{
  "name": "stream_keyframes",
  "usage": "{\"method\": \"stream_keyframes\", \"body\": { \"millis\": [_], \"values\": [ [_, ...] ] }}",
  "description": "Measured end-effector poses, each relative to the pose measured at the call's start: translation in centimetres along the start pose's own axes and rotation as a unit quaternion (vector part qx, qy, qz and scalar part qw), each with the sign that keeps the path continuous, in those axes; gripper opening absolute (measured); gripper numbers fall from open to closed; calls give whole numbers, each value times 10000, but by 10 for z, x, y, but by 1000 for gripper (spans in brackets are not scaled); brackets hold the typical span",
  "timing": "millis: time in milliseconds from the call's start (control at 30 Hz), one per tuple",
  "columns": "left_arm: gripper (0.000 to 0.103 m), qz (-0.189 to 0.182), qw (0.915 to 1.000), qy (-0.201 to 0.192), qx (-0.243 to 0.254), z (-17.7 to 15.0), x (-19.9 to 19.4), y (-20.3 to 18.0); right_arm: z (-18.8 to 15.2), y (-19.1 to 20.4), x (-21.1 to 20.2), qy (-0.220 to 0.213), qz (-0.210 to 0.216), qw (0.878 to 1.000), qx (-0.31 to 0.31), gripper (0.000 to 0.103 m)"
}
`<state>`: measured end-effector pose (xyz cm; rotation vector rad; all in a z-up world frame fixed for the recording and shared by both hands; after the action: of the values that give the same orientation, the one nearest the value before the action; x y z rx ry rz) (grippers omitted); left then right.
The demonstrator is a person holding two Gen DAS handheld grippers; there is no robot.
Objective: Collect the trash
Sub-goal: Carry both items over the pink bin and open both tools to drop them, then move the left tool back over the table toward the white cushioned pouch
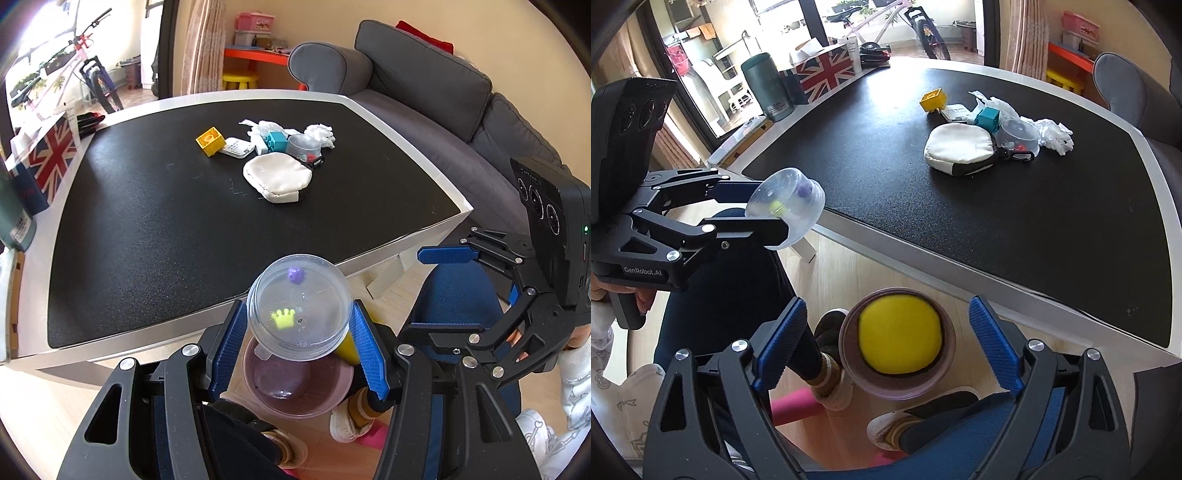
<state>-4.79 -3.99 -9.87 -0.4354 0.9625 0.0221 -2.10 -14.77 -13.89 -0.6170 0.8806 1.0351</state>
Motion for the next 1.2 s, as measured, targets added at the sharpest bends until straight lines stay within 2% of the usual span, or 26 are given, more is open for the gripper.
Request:
{"method": "stream_keyframes", "body": {
  "millis": [333, 733, 767, 800, 833, 967, 1200],
  "values": [
    [56, -51, 9999, 128, 91, -5, 6, -5, -3, -11, -11, -62, -168, 9997, 161, 91],
    [57, -161, 9985, 384, 353, -15, 20, -22, -9, -35, -32, -204, -561, 9973, 426, 91],
    [62, -169, 9985, 371, 370, -14, 20, -23, -9, -37, -34, -216, -579, 9971, 443, 91],
    [82, -172, 9985, 345, 377, -14, 20, -24, -9, -39, -35, -231, -597, 9969, 463, 91],
    [90, -182, 9989, 248, 365, -13, 19, -25, -9, -40, -36, -242, -609, 9967, 475, 91],
    [95, -156, 9994, 173, 249, -9, 17, -23, -9, -43, -39, -270, -634, 9963, 515, 91],
    [95, -86, 9997, 145, 201, -8, 15, -19, -12, -41, -38, -273, -597, 9964, 528, 93]
  ]
}}
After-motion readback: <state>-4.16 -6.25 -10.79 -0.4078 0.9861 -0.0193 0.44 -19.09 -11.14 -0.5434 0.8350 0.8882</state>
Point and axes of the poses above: each gripper's, at about its wrist camera, not at the fingertips, and x roughly the way its jaws point, y to its left, z to its top, the point moved 4 cm from there along x, roughly the way its jaws point, and after that the axes turned 15 degrees about -x, right-handed, at the moved point
